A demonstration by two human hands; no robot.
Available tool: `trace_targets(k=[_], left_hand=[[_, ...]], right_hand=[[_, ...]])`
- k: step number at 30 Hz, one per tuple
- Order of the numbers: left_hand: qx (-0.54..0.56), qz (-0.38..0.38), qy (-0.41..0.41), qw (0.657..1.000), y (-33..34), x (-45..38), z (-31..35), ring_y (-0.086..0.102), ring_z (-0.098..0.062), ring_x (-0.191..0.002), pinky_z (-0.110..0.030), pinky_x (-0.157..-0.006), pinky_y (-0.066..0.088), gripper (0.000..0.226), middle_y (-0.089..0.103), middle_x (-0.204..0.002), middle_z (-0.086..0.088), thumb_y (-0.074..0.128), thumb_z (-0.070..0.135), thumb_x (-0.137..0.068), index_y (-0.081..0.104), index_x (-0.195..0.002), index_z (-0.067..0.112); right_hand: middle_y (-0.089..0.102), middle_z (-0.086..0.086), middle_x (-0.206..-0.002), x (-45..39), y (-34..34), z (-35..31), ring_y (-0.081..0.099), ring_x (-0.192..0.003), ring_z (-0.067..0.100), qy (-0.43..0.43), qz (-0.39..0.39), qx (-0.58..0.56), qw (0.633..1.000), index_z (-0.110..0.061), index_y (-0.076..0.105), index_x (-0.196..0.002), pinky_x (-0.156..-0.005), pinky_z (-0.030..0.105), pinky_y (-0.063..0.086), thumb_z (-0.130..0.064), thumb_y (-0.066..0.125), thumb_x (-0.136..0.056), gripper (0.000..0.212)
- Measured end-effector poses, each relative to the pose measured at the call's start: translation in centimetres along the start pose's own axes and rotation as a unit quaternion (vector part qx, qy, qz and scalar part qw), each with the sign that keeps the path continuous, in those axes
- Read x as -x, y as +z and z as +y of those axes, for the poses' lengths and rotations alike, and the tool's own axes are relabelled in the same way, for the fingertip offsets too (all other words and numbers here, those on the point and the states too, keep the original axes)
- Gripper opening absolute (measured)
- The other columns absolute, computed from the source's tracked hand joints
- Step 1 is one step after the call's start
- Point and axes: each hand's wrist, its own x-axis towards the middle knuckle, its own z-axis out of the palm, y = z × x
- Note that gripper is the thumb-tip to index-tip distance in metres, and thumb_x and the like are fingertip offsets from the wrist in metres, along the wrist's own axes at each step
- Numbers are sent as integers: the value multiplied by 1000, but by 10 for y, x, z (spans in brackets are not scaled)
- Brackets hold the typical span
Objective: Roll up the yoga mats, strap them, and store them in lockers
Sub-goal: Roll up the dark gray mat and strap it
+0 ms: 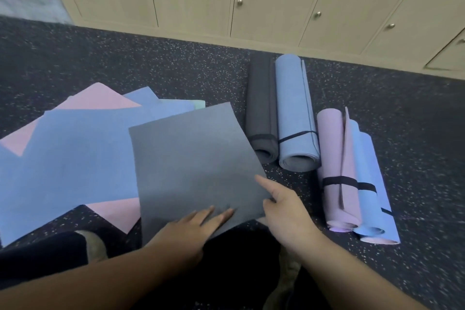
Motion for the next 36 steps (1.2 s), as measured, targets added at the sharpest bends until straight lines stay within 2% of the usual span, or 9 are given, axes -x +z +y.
trace_targets(k=[6, 13, 18, 22, 24, 27, 30, 33, 36], left_hand=[[35, 33, 3, 999, 34, -10, -26, 25, -18, -144, -31, -108, 36, 102, 3, -161, 7, 36, 9, -88, -41, -109, 72], [144, 78, -3, 987, 76, -13, -23, 33, -19, -139, -31, -102, 40, 96, 5, -160, 12, 40, 18, -91, -34, -114, 73], [61, 174, -5, 983, 56, -27, -41, 59, -35, -113, -38, -88, 54, 72, 46, -144, -10, 19, 38, -83, -18, -142, 55], [-87, 170, -2, 982, 12, -30, -64, 27, -43, -138, -54, -114, 23, 68, 17, -159, -10, 27, 25, -97, -14, -147, 46], [-140, 146, -5, 979, 5, -28, -69, 19, -40, -142, -53, -117, 12, 64, 12, -159, -10, 28, 14, -99, 4, -151, 41], [-177, 189, 37, 965, 16, -25, -70, 61, -45, -107, -60, -90, 48, 55, 60, -125, -19, 32, 13, -81, 65, -123, 28], [-163, 149, 57, 974, 50, -28, -62, 67, -42, -93, -49, -67, 58, 50, 68, -114, -18, 35, 21, -77, 74, -107, 29], [-121, 135, 81, 980, 73, -35, -41, 69, -38, -93, -40, -60, 59, 49, 68, -114, -15, 35, 25, -78, 74, -107, 26], [-43, 193, 97, 975, 88, -42, -33, 69, -33, -96, -35, -59, 59, 46, 68, -116, -13, 37, 18, -81, 70, -114, 16]], right_hand=[[52, -15, -119, 4, 17, 5, 40, -110, -10, -117, -21, 165, 979, -14, 62, -125, -87, -10, 16, 16, 33, -84, 58], [56, -13, -114, -5, 22, 28, 44, -110, -9, -211, -41, 223, 951, -13, 73, -108, -95, -3, 25, 1, 25, -65, 65], [60, -9, -112, -9, 13, 40, 49, -107, -6, -218, 6, 255, 942, -13, 75, -100, -96, -2, 27, 8, 29, -62, 63], [55, -8, -121, -16, 29, 54, 43, -115, -7, -209, 18, 266, 941, -8, 72, -105, -99, -2, 23, 28, 34, -65, 65], [50, -6, -126, -20, 42, 62, 42, -118, -6, -180, 0, 269, 946, -3, 70, -110, -97, -5, 22, 31, 38, -68, 63], [32, -9, -139, -21, 63, 75, 34, -134, 9, -124, -96, 304, 940, -5, 54, -132, -105, -1, 11, 20, 42, -81, 58], [17, -1, -153, -19, 80, 92, 16, -144, 20, -6, -145, 432, 890, -10, 26, -146, -119, 26, 5, -10, 49, -91, 60], [27, 14, -141, -17, 90, 95, 24, -137, 32, 72, -91, 497, 860, -2, 24, -136, -117, 36, 17, -34, 62, -86, 71], [42, 20, -116, -20, 87, 95, 52, -106, 36, 36, -4, 464, 885, -3, 31, -117, -88, 38, 47, -15, 75, -73, 63]])
